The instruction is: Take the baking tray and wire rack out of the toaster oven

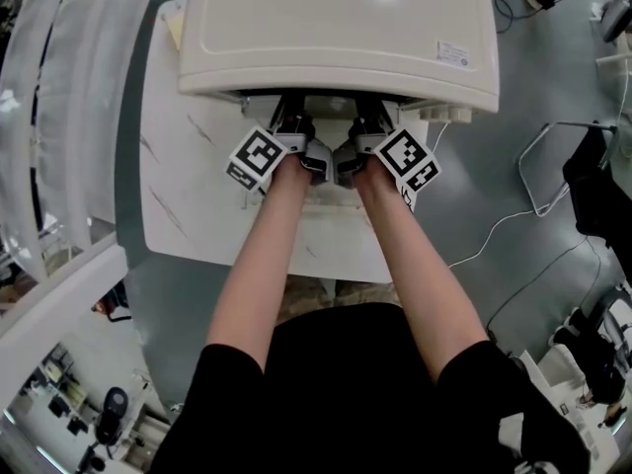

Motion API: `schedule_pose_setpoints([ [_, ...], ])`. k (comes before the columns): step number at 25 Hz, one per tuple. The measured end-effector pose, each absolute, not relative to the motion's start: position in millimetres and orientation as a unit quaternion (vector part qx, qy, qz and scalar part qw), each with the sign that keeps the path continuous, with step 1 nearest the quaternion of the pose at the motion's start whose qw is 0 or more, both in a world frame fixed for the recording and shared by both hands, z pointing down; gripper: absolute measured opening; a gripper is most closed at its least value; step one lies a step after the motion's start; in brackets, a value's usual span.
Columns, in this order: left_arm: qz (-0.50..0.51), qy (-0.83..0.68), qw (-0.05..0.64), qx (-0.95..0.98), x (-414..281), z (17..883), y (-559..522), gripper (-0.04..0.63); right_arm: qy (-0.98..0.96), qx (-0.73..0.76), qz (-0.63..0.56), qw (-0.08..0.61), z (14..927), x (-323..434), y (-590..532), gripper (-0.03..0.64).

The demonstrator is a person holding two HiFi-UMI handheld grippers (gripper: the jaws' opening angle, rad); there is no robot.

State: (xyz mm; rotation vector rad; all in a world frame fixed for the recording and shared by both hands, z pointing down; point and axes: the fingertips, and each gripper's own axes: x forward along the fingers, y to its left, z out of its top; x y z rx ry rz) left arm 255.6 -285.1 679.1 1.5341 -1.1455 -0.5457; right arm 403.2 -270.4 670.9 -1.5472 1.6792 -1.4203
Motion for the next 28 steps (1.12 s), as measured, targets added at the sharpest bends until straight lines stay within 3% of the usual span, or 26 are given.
schedule_pose_setpoints([
  [8,-0.257,-0.512,0.558,0.601,246,688,-300,0.129,0.589,-0.544,-0.534,0.267,678,411,-287,0.141],
  [14,-0.270,-0.516,0.554,0.595,242,687,-300,0.092,0.581,-0.549,-0.544,0.254,681,414,-284,0.120],
  [28,-0.274,-0.506,0.586,0.570,238,687,-250,0.077,0.536,-0.552,-0.578,0.271,683,412,-236,0.098],
])
